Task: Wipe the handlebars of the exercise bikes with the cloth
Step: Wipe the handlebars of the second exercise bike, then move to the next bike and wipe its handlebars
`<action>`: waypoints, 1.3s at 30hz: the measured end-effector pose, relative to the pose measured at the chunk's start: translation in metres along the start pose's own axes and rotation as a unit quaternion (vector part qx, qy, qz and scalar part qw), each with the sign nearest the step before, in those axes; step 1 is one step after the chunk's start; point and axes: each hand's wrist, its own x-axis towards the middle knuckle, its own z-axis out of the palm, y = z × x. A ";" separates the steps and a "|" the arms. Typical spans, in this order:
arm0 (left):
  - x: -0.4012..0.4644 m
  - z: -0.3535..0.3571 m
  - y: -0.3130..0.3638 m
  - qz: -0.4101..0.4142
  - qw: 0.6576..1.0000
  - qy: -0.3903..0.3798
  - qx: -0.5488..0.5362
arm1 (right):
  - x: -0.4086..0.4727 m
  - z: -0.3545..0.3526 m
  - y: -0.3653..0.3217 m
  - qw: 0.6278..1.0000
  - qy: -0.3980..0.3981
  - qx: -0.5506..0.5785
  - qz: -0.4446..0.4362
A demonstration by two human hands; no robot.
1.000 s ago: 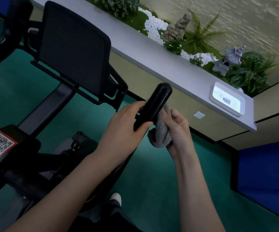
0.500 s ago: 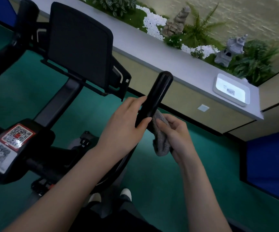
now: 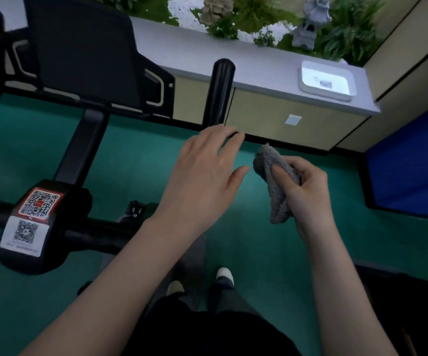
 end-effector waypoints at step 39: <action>0.094 0.297 0.052 -0.145 0.935 -0.283 0.154 | 0.142 -0.252 0.108 0.993 0.028 -0.094 0.072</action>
